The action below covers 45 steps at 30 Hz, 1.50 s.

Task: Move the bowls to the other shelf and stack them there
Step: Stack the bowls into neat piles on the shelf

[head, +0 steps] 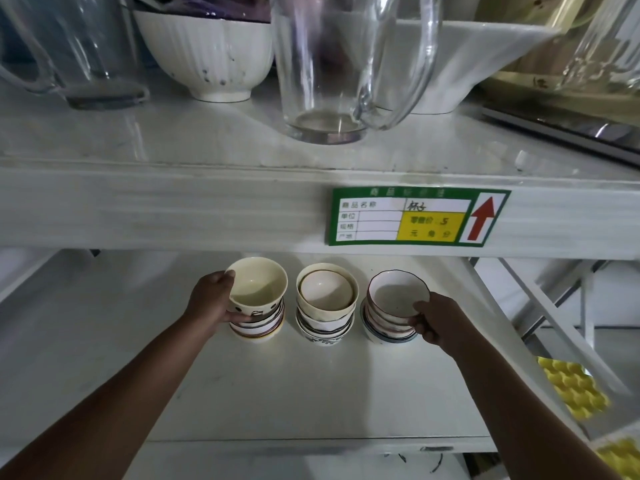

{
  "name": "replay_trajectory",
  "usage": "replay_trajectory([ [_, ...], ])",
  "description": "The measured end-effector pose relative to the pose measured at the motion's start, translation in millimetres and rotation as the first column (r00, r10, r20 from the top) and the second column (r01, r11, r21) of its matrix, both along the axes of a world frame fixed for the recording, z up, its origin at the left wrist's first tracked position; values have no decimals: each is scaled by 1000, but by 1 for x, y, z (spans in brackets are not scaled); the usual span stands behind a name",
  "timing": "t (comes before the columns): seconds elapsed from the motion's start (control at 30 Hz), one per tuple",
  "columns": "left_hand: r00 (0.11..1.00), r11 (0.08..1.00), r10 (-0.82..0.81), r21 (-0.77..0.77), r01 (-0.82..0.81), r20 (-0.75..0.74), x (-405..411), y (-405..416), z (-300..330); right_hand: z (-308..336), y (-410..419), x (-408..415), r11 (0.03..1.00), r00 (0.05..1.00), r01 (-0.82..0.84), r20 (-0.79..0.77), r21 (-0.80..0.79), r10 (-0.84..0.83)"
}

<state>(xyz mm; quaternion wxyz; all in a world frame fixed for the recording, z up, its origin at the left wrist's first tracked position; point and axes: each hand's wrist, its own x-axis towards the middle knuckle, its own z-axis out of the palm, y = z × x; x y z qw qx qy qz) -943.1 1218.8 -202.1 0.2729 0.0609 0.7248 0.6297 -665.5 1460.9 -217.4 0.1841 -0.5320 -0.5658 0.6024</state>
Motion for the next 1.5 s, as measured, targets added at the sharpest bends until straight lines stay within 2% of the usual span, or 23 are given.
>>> replay_trajectory([
  [0.1,999,999,2,-47,-4,-39,-1,-1,-3,-5,2,0,1000,1000,-5,-17,22,5],
  [0.43,990,998,68,-7,-69,-127,-4,-1,-14,-15,4,-1,999,1000,17,-9,48,-16],
  [0.53,986,996,69,-39,-75,-150,-11,-2,-23,-16,5,0,998,1000,18,-4,54,-18],
  [0.67,957,990,35,-124,-73,-287,-22,-3,-33,-19,7,-1,997,1000,19,20,72,-20],
  [0.83,934,982,2,-177,-70,-356,-26,-1,-37,-24,9,-2,990,995,20,91,139,-33],
  [1.1,961,984,38,-158,-84,-273,-26,-1,-39,-20,2,-4,961,985,1,167,275,-49],
  [1.5,951,983,26,-164,-80,-307,-24,-3,-38,-14,-3,0,928,952,-63,300,368,-54],
])
